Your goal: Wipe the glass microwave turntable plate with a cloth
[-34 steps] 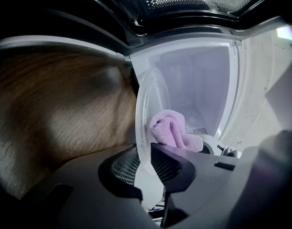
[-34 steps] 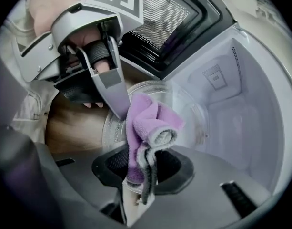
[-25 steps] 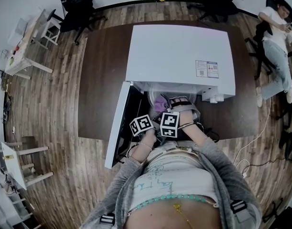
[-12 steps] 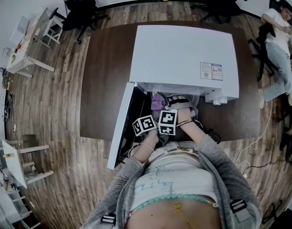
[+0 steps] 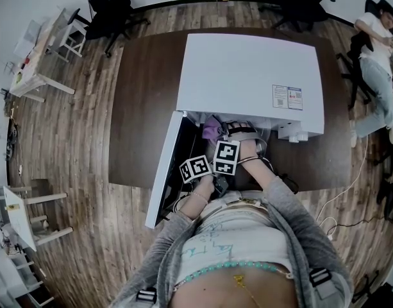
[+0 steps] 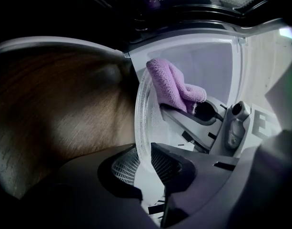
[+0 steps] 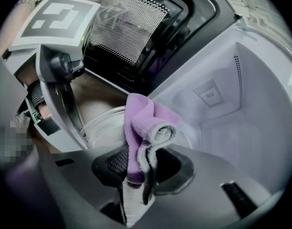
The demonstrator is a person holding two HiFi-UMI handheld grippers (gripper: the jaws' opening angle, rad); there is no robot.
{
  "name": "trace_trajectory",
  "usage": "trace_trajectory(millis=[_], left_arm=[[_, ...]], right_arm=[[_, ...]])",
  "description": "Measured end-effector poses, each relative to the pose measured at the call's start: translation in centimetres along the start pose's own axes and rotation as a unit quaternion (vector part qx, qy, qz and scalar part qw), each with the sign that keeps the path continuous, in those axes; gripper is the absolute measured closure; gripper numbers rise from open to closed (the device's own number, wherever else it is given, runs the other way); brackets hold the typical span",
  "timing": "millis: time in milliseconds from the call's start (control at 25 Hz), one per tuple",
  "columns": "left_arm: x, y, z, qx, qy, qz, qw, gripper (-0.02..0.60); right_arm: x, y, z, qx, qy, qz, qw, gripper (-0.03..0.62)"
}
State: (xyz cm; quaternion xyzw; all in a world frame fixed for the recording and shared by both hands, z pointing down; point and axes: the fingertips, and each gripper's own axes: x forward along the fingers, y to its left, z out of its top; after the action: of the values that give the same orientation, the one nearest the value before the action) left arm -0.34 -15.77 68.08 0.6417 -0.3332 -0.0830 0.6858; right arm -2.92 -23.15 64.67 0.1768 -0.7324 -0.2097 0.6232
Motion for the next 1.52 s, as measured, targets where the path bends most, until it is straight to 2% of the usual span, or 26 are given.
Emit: trace_trajectory(millis=[440,600,960,1520], left_arm=[[-0.1,-0.1,0.0,0.0,-0.001,-0.003,1.0,0.515],[-0.1,-0.2,0.0,0.001,-0.002,-0.003,1.0,0.515],[-0.2,-0.2,0.0,0.0,-0.002,-0.003,1.0,0.515],[-0.2,-0.2,0.1,-0.004,-0.002,-0.003,1.0,0.515]], right_arm=[[0.9,-3.3,-1.5,0.025,0.013,-0.069,0.997,0.47],[0.8,-3.7,-1.7,0.05,0.007,-0.07,0.996,0.47],[0.8,-4.9,-4.1,0.075,0.023,-0.109,0.991,0.47],[-0.2,-5.1,-9.3,0.117,0.078,-0.121,0.983,0.47]])
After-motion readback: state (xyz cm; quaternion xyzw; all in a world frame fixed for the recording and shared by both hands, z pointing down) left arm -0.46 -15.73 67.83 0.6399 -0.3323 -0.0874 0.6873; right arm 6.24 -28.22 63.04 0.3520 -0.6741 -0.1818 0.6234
